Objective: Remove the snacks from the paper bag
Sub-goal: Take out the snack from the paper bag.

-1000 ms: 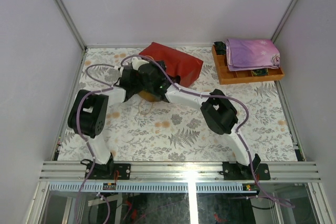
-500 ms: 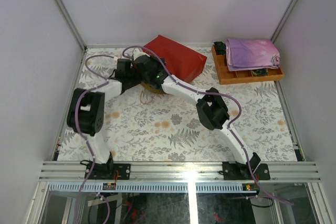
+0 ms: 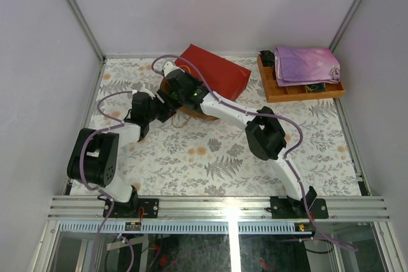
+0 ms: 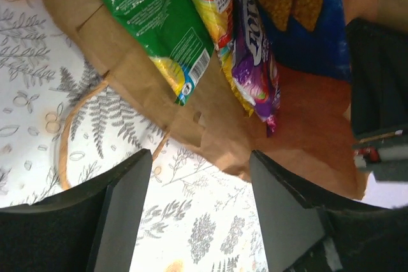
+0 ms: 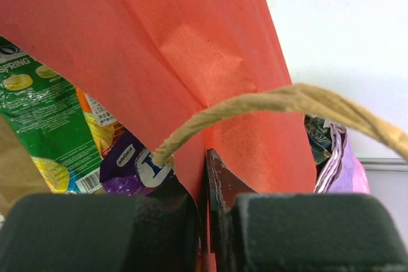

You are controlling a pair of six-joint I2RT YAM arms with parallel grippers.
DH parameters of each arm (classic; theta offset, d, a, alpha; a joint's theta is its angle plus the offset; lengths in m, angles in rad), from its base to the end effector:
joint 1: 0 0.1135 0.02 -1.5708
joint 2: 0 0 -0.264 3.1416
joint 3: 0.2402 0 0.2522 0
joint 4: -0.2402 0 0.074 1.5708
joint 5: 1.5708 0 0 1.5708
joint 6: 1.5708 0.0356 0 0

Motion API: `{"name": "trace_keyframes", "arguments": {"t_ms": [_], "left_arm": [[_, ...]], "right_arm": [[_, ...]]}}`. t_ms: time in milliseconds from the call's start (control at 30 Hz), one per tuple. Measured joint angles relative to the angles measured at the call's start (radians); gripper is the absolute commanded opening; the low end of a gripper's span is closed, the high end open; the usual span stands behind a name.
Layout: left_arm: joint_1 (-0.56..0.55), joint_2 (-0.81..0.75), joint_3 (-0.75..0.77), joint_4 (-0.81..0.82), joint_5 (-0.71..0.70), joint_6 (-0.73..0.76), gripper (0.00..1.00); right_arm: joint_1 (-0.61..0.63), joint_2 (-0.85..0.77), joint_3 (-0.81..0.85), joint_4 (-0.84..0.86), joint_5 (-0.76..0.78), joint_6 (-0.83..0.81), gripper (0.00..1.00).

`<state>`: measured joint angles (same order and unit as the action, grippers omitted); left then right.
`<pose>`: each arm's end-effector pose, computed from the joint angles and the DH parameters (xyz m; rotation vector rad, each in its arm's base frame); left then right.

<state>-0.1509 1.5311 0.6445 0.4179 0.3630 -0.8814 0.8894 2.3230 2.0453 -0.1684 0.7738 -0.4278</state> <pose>0.3012 -0.0586 0.1769 -0.5409 2.0928 -0.9943 0.3608 0.4054 0.2539 -0.7572 1.7553 -0.4675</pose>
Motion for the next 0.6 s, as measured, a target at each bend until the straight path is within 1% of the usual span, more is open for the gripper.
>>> {"name": "trace_keyframes", "arguments": {"t_ms": [133, 333, 400, 600], "left_arm": [[0.000, 0.135, 0.026, 0.133, 0.029, -0.101, 0.53], [-0.012, 0.354, 0.102, 0.270, 0.043, -0.234, 0.51], [-0.022, 0.388, 0.114, 0.284, 0.032, -0.260, 0.51], [-0.060, 0.432, 0.151, 0.278, -0.061, -0.310, 0.51]], "right_arm": [[0.000, -0.003, -0.024, 0.001, -0.015, 0.026, 0.10], [-0.001, -0.031, -0.066, 0.002, -0.034, 0.048, 0.10], [-0.002, -0.038, -0.074, 0.002, -0.035, 0.052, 0.10], [-0.006, -0.045, -0.095, 0.015, -0.040, 0.065, 0.09]]}}
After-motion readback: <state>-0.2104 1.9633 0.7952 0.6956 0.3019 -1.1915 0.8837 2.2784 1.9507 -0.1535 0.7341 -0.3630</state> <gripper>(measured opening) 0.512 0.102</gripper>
